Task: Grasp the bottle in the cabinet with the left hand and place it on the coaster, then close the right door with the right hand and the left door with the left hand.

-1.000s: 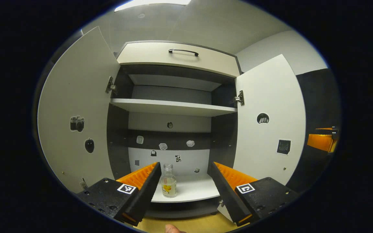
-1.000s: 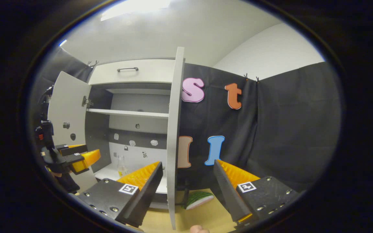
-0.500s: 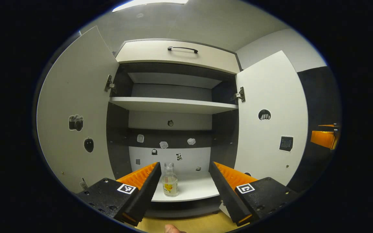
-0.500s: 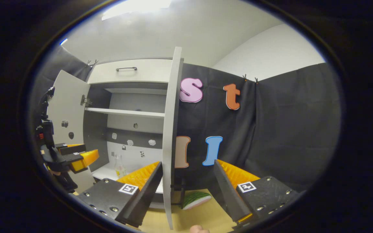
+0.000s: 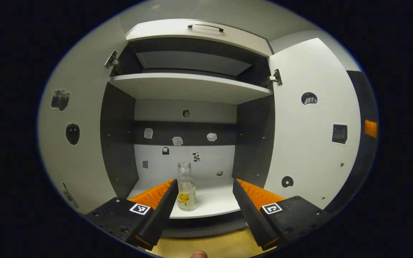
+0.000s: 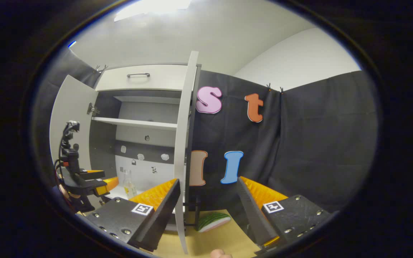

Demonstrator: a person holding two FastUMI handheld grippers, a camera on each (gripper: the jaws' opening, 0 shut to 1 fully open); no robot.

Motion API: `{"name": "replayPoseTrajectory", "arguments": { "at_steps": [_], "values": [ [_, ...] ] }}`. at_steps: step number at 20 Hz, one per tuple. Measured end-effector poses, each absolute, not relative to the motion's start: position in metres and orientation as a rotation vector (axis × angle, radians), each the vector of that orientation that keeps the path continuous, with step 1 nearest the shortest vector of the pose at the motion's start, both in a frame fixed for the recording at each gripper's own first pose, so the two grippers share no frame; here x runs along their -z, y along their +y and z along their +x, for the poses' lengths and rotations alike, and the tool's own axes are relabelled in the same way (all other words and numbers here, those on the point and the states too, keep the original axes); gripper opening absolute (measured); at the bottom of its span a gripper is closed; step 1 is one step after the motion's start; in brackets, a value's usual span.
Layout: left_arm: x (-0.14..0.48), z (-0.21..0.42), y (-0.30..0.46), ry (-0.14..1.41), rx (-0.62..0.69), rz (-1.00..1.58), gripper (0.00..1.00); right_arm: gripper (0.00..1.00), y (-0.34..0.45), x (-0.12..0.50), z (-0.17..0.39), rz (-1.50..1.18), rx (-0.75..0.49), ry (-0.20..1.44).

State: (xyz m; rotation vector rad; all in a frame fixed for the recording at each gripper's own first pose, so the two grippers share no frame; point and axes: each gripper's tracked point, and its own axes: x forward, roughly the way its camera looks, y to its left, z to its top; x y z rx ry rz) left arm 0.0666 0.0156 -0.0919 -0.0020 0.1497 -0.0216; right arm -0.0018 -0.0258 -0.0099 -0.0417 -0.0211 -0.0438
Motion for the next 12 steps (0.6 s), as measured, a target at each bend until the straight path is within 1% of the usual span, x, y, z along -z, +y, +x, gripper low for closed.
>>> {"name": "replayPoseTrajectory", "arguments": {
  "at_steps": [3, 4, 5, 6, 7, 8, 12],
  "values": [
    [0.120, 0.102, 0.037, 0.185, -0.040, -0.019, 0.97, 0.96, -0.036, 0.011, -0.003, -0.042, 0.066, -0.023],
    [0.127, 0.116, 0.044, 0.191, -0.055, -0.027, 0.97, 0.93, -0.040, 0.012, -0.003, -0.041, 0.075, -0.025],
    [0.136, 0.131, 0.048, 0.199, -0.061, -0.033, 0.97, 0.93, -0.045, 0.012, -0.003, -0.043, 0.087, -0.027],
    [0.144, 0.143, 0.052, 0.215, -0.067, -0.035, 0.97, 0.96, -0.050, 0.012, -0.003, -0.045, 0.100, -0.028],
    [0.150, 0.154, 0.058, 0.219, -0.078, -0.032, 0.97, 0.93, -0.055, 0.012, -0.003, -0.048, 0.113, -0.031],
    [0.154, 0.165, 0.060, 0.215, -0.080, -0.028, 0.98, 0.96, -0.060, 0.012, -0.002, -0.048, 0.125, -0.032],
    [0.160, 0.199, 0.066, 0.201, -0.087, 0.031, 0.97, 0.96, -0.079, 0.022, 0.000, -0.047, 0.173, -0.006]
  ]
}}
